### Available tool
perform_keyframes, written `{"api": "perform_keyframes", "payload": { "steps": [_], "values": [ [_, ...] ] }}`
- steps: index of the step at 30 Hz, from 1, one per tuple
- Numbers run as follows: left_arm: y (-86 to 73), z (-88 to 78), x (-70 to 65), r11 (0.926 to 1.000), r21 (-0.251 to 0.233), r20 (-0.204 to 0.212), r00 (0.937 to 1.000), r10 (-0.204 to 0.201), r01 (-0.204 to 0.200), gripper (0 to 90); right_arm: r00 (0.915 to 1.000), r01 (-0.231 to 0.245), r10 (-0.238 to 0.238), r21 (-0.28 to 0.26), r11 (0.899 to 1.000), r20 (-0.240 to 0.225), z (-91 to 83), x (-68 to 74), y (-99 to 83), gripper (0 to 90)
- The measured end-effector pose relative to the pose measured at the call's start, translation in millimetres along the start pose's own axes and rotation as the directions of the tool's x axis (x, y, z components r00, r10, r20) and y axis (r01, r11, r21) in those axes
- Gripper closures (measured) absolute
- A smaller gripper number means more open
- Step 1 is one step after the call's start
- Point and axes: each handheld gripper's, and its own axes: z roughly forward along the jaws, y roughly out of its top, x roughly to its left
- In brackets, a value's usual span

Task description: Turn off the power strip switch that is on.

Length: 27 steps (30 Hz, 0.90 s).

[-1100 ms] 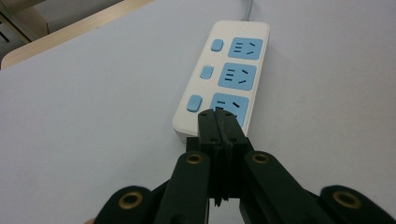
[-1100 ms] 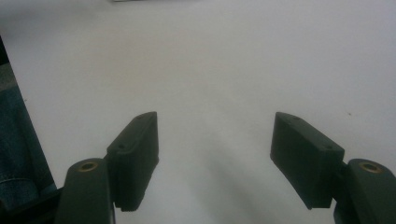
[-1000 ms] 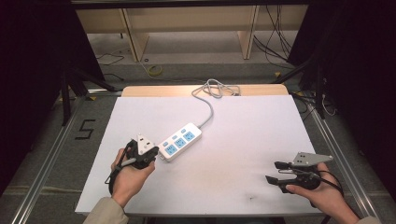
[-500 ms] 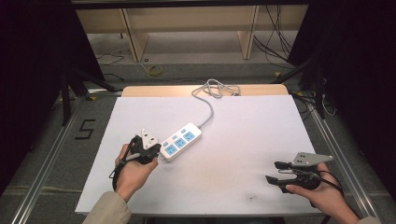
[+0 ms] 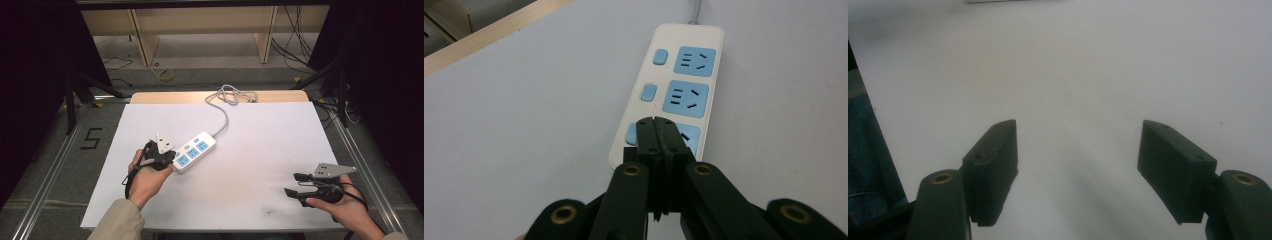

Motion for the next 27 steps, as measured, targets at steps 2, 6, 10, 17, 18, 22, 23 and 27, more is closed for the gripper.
{"api": "perform_keyframes", "payload": {
  "steps": [2, 6, 10, 17, 18, 22, 23, 27],
  "values": [
    [1.4, 1.3, -0.3, 1.0000, -0.002, -0.001, 1.0000, 0.001, -0.001, 89.8, 1.0000, 0.000, 0.000, -0.001, 1.000, -0.001, 0.0, 0.0, 0.1, 32.7],
    [3.7, 3.6, -0.6, 1.0000, 0.000, -0.003, 1.0000, 0.002, -0.002, 89.9, 1.0000, 0.000, 0.000, 0.000, 1.000, -0.001, 0.0, 0.1, 0.0, 32.7],
    [6.1, 6.2, -1.3, 1.0000, 0.001, -0.003, 1.0000, 0.001, -0.001, 89.9, 1.0000, -0.001, 0.001, 0.001, 1.000, -0.002, 0.2, 0.2, 0.2, 32.7],
    [11.0, 10.7, -2.3, 0.9999, 0.000, -0.008, 0.9999, 0.010, -0.010, 89.8, 1.0000, -0.001, 0.001, 0.001, 1.000, -0.002, 0.3, -0.2, 0.2, 32.7],
    [11.5, 11.1, -2.2, 0.9999, 0.002, -0.008, 0.9999, 0.013, -0.013, 89.9, 1.0000, -0.001, 0.001, 0.001, 1.000, -0.002, 0.4, -0.3, 0.2, 32.7],
    [14.1, 14.2, -3.0, 1.0000, 0.000, -0.009, 0.9999, 0.006, -0.006, 89.9, 1.0000, -0.001, 0.001, 0.002, 1.000, -0.003, 0.4, -0.2, 0.1, 32.7],
    [14.8, 14.6, -2.7, 0.9999, 0.003, -0.007, 0.9999, 0.010, -0.010, 89.9, 1.0000, -0.001, 0.001, 0.002, 1.000, -0.003, 0.4, -0.2, 0.1, 32.7],
    [16.9, 16.8, -3.3, 0.9999, 0.008, -0.006, 1.0000, 0.007, -0.007, 89.9, 1.0000, -0.001, 0.001, 0.003, 1.000, -0.002, 0.3, -0.4, 0.1, 32.7]
  ]
}}
